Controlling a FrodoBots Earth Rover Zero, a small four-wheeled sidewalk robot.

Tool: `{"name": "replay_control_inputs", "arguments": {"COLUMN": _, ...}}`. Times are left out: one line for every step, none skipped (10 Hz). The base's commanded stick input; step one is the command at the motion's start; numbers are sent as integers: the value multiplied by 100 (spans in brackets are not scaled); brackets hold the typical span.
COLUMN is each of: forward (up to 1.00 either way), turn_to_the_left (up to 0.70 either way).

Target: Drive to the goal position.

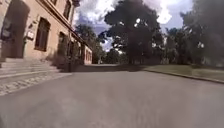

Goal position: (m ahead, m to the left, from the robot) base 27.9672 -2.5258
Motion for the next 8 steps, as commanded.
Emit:
{"name": "replay_control_inputs", "arguments": {"forward": 85, "turn_to_the_left": 1}}
{"name": "replay_control_inputs", "arguments": {"forward": 85, "turn_to_the_left": 1}}
{"name": "replay_control_inputs", "arguments": {"forward": 85, "turn_to_the_left": 1}}
{"name": "replay_control_inputs", "arguments": {"forward": 85, "turn_to_the_left": -12}}
{"name": "replay_control_inputs", "arguments": {"forward": 85, "turn_to_the_left": -29}}
{"name": "replay_control_inputs", "arguments": {"forward": 85, "turn_to_the_left": -32}}
{"name": "replay_control_inputs", "arguments": {"forward": 85, "turn_to_the_left": 1}}
{"name": "replay_control_inputs", "arguments": {"forward": 85, "turn_to_the_left": 1}}
